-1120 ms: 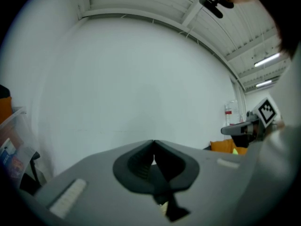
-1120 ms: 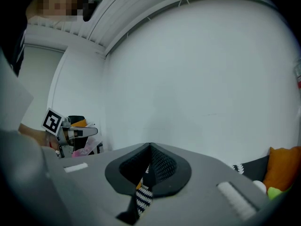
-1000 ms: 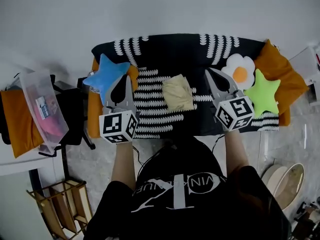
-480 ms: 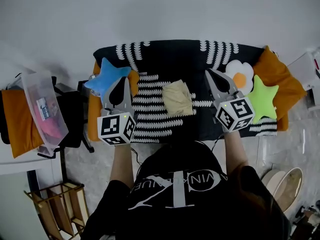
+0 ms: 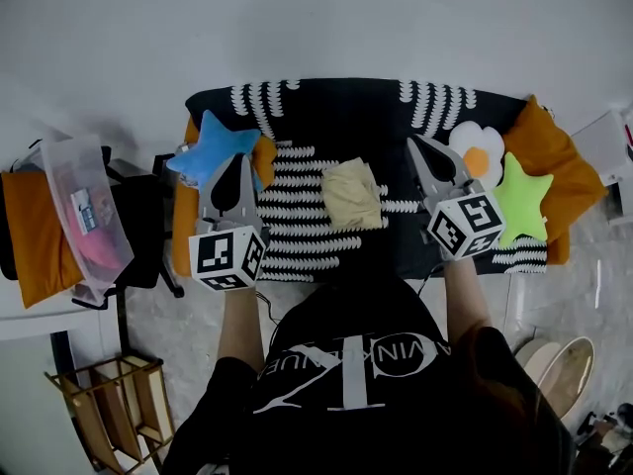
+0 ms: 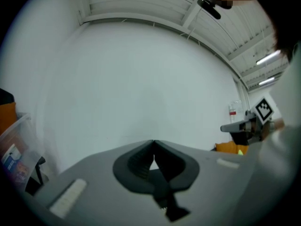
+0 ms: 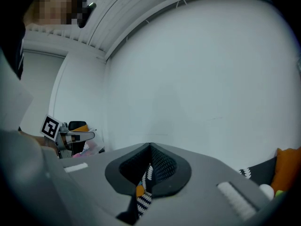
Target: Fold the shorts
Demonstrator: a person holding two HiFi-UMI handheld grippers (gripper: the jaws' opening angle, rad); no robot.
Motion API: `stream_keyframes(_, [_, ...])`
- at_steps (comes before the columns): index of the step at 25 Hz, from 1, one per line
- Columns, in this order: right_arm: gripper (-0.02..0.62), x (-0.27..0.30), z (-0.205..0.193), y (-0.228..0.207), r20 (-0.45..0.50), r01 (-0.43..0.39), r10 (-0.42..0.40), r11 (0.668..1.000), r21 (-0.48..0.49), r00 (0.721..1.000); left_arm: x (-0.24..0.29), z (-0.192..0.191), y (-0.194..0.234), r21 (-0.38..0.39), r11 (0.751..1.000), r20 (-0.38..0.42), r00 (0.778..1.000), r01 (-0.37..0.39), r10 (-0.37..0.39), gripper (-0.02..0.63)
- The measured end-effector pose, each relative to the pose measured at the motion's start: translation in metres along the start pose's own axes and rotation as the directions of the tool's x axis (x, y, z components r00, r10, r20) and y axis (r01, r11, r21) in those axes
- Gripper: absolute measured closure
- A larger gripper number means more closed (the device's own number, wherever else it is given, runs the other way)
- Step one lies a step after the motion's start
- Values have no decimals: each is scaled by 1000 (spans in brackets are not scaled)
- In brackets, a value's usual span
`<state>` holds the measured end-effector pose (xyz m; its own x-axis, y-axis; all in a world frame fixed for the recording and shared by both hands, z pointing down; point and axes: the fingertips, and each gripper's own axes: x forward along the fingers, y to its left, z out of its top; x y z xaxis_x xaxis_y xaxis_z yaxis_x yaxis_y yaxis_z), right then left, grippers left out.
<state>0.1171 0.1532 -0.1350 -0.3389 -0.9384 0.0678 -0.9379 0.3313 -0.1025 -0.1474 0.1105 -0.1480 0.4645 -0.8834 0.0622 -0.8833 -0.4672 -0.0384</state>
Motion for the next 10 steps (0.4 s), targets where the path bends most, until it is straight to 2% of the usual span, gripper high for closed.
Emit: stream_keyframes(10, [592,16,-3,-4,2,-19,19,1000,15,1000,12,-6,10,10,1000,-12,1000,-26,27,606])
